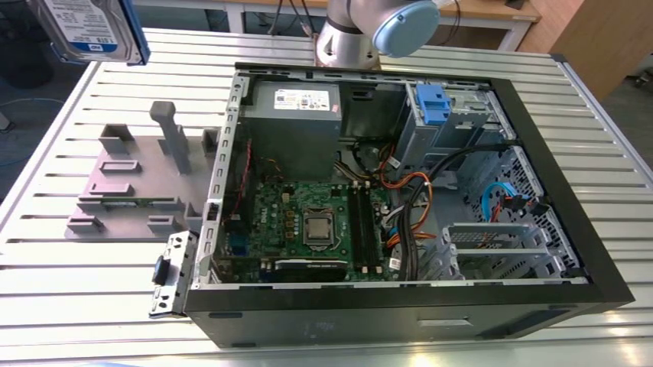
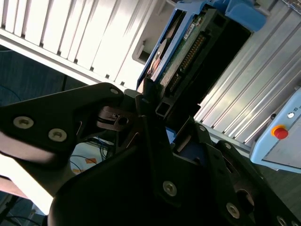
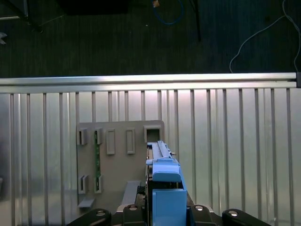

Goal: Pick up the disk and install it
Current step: 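Pick up the disk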

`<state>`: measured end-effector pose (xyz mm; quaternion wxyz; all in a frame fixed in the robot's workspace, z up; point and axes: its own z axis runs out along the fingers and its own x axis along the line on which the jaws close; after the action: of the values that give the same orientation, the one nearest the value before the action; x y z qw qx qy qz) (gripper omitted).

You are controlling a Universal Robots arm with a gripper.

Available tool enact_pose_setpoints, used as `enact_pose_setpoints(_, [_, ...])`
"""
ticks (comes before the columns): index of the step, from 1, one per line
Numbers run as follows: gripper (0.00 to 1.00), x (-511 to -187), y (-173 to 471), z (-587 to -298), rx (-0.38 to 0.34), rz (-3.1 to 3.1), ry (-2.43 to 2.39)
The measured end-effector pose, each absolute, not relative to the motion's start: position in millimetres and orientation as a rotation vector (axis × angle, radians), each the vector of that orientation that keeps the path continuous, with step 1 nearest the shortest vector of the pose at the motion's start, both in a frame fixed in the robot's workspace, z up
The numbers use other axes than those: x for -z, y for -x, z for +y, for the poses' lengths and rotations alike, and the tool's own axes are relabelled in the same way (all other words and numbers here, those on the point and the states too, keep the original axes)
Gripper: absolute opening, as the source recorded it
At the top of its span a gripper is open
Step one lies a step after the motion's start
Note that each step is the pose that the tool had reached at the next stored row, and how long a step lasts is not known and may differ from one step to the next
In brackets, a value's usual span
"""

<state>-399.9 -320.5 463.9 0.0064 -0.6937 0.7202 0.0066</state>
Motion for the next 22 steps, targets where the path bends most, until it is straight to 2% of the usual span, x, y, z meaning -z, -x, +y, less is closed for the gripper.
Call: enact_pose_setpoints(22, [0.36, -463.9, 392.8, -320.5, -0.019, 2.254, 2.171])
